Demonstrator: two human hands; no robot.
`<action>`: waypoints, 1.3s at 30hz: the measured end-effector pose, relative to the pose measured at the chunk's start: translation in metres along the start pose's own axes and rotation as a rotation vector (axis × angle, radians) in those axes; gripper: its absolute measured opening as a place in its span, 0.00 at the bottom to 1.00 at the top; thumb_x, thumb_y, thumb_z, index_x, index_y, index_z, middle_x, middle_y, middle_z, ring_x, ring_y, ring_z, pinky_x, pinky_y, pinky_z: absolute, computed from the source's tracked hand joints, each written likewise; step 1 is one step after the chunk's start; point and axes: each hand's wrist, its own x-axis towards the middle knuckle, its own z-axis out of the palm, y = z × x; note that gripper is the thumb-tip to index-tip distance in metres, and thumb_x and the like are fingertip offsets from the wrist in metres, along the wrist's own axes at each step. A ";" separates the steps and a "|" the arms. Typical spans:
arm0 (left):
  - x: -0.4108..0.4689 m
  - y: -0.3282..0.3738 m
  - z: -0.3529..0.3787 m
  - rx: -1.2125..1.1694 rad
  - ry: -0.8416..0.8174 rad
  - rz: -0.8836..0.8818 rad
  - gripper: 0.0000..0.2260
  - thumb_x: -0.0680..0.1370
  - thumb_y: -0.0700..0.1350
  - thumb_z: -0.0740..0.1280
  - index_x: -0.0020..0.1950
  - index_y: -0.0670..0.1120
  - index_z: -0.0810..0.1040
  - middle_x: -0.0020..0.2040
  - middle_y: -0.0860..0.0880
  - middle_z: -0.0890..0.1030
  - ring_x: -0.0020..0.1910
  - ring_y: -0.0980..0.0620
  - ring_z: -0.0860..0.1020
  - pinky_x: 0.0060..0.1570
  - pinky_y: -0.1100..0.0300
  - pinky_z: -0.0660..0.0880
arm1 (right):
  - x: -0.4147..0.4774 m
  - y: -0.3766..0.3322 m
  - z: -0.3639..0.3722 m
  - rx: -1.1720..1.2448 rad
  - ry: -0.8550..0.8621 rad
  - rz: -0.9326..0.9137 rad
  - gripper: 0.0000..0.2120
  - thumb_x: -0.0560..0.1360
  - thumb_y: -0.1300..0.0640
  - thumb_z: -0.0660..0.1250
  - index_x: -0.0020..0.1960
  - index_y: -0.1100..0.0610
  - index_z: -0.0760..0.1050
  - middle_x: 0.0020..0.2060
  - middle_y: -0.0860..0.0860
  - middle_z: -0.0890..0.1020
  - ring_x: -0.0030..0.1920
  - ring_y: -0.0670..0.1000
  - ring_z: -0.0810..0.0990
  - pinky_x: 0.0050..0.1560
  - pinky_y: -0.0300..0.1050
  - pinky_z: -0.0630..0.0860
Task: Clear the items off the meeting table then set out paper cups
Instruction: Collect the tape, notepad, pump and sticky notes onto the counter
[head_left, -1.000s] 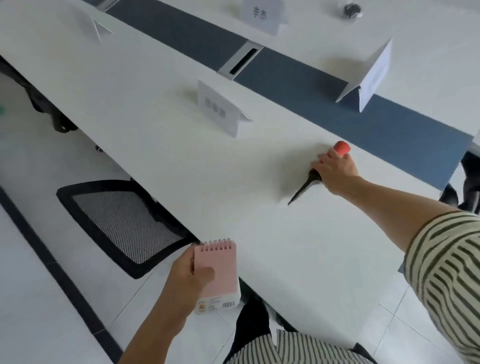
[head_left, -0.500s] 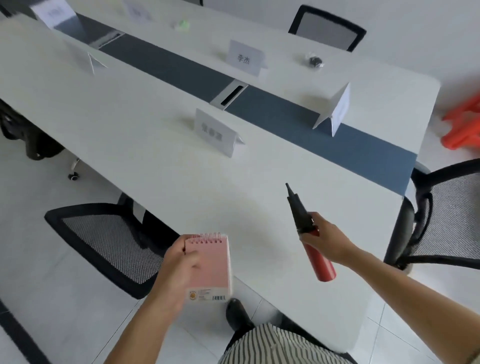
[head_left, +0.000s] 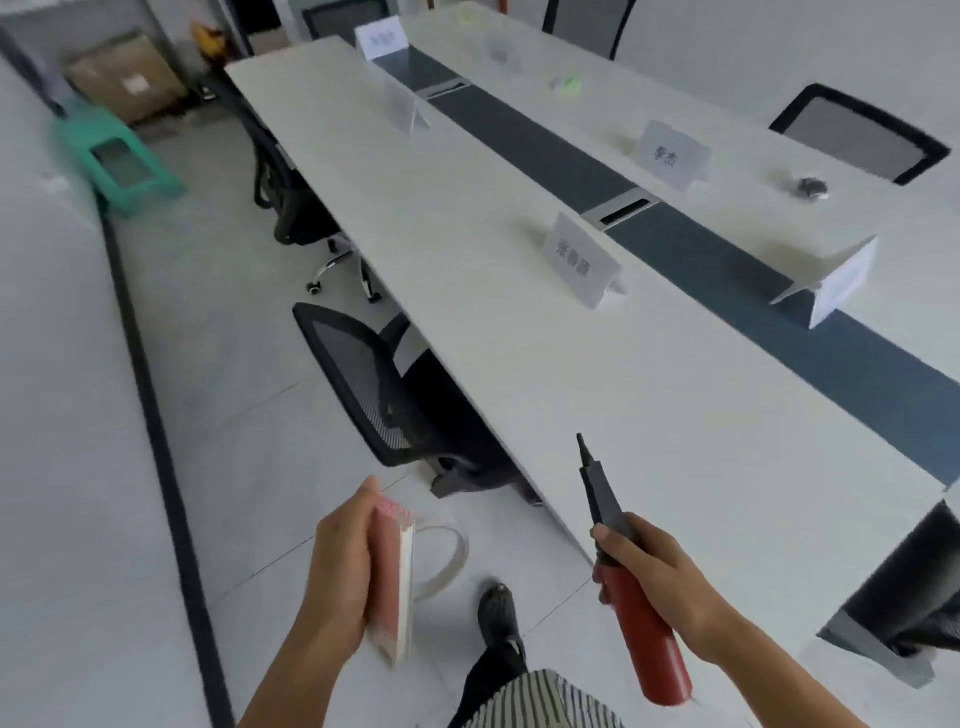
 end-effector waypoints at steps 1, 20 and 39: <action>-0.012 -0.013 -0.012 0.060 0.051 0.039 0.22 0.79 0.56 0.60 0.35 0.40 0.70 0.31 0.44 0.66 0.29 0.50 0.66 0.33 0.57 0.65 | -0.003 0.007 0.008 -0.049 -0.025 0.004 0.17 0.75 0.48 0.69 0.46 0.63 0.73 0.36 0.59 0.81 0.34 0.55 0.81 0.38 0.48 0.78; -0.126 -0.134 -0.266 0.340 0.647 -0.089 0.21 0.79 0.54 0.63 0.34 0.39 0.73 0.28 0.45 0.77 0.28 0.47 0.75 0.31 0.56 0.71 | 0.007 -0.005 0.245 -0.615 -0.368 -0.077 0.10 0.75 0.51 0.69 0.48 0.57 0.76 0.41 0.59 0.84 0.37 0.55 0.85 0.34 0.35 0.77; 0.144 -0.016 -0.445 0.382 0.647 -0.064 0.20 0.79 0.56 0.61 0.35 0.42 0.75 0.31 0.46 0.80 0.30 0.46 0.79 0.30 0.56 0.74 | 0.215 -0.153 0.417 -0.537 -0.284 -0.080 0.11 0.73 0.51 0.71 0.49 0.58 0.77 0.38 0.59 0.84 0.38 0.59 0.85 0.40 0.51 0.80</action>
